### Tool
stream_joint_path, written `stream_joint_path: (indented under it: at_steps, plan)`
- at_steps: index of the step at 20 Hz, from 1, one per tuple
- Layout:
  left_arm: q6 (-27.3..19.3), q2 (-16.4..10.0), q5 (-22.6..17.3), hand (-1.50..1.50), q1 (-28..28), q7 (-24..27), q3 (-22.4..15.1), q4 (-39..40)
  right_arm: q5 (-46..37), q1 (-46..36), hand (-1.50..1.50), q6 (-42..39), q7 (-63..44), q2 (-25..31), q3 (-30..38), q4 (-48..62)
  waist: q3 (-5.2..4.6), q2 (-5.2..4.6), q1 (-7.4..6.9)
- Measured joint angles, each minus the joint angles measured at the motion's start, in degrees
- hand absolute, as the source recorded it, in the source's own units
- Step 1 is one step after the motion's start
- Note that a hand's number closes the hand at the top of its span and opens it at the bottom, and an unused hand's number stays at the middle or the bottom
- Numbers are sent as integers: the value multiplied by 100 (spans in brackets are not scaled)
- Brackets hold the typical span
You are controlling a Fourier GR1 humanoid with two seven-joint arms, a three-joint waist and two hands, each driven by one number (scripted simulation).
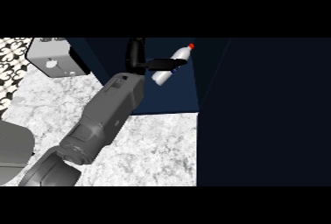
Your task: Pick up the bottled water, place it into the cabinet and close the cabinet
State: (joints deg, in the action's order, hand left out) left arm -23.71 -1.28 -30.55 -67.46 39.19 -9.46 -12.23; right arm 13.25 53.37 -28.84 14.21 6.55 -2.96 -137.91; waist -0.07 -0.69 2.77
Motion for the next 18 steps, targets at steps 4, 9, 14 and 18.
stream_joint_path:
  at_steps: [4,9,14,18]
  plan:
    - [17,78,-48,-150,207,-42,-114,-345,16,14,-150,0,-52,-18,4,7,3,44,-72]
    - [35,112,-249,-150,784,-175,-505,-1095,1,-86,-150,228,-299,-160,-255,-27,2,83,-160]
    - [233,122,-545,-150,1575,-271,-1085,-2094,-34,-16,-150,253,-259,-169,-348,-46,1,110,-182]
    - [398,119,-710,-150,2200,-382,-1473,-3022,-64,10,-150,308,-248,-198,-432,-52,2,121,-245]
